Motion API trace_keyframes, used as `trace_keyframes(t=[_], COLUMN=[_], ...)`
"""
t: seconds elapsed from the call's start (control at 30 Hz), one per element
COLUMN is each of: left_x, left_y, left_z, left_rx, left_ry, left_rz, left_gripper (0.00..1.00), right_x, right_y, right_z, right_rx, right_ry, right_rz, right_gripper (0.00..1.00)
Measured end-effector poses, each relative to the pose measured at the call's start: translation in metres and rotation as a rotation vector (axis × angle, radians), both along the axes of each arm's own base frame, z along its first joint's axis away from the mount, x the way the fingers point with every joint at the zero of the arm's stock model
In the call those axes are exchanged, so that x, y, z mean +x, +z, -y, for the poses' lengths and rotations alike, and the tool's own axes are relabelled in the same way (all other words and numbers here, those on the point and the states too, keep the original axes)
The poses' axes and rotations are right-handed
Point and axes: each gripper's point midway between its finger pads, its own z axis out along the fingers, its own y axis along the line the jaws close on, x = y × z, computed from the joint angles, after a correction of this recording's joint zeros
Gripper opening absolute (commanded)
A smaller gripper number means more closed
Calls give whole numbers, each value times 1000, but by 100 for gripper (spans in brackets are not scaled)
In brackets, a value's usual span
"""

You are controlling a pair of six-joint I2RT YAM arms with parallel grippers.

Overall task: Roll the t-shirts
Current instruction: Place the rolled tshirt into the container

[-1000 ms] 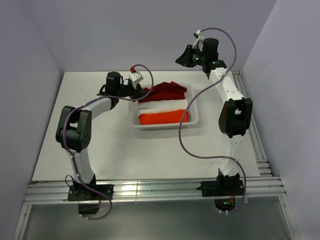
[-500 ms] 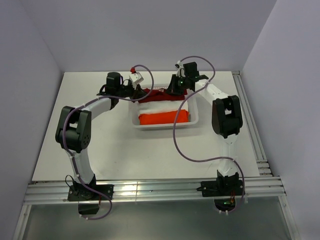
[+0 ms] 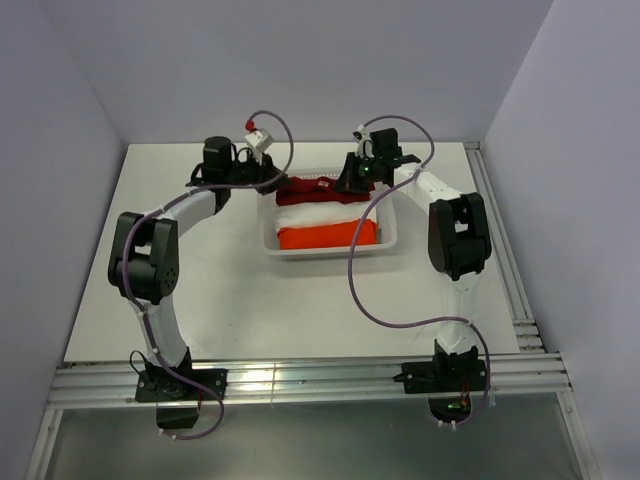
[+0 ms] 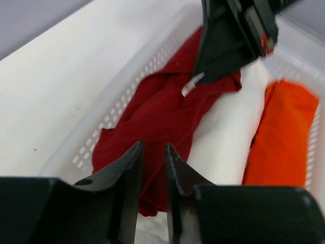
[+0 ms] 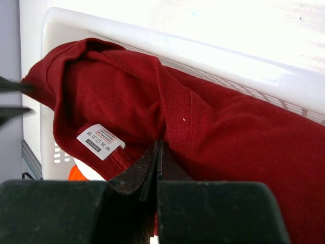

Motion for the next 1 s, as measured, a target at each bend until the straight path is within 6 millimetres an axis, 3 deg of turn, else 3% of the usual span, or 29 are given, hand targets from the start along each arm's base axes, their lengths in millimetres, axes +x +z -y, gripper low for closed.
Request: trace_keyframes(t=[0.13, 0.27, 0.37, 0.43, 0.5, 0.6, 0.73, 0.9, 1.0], left_x=[20, 50, 74, 84, 83, 69, 36, 0, -13], left_y=[36, 97, 135, 140, 127, 90, 40, -20, -39], left_z=[-18, -33, -25, -13, 1, 25, 48, 51, 47], left_rx=[-105, -217, -276, -293, -294, -280, -274, -248, -237], left_ry=[78, 138, 136, 122, 106, 77, 16, 4, 13], left_rz=[-56, -44, -25, -41, -92, -211, -360, -537, -589], left_gripper=[32, 26, 18, 15, 10, 0, 0, 0, 0], right_x=[1, 1, 1, 1, 1, 1, 0, 0, 0], right_y=[1, -1, -1, -1, -1, -1, 0, 0, 1], right_z=[0, 0, -1, -1, -1, -1, -1, -1, -1], right_rx=[1, 5, 7, 8, 9, 10, 13, 17, 18], right_ry=[-1, -3, -2, -1, -1, -1, -1, -1, -1], right_rz=[6, 10, 15, 16, 18, 18, 15, 12, 10], right_gripper=[0, 0, 0, 0, 0, 0, 0, 0, 0])
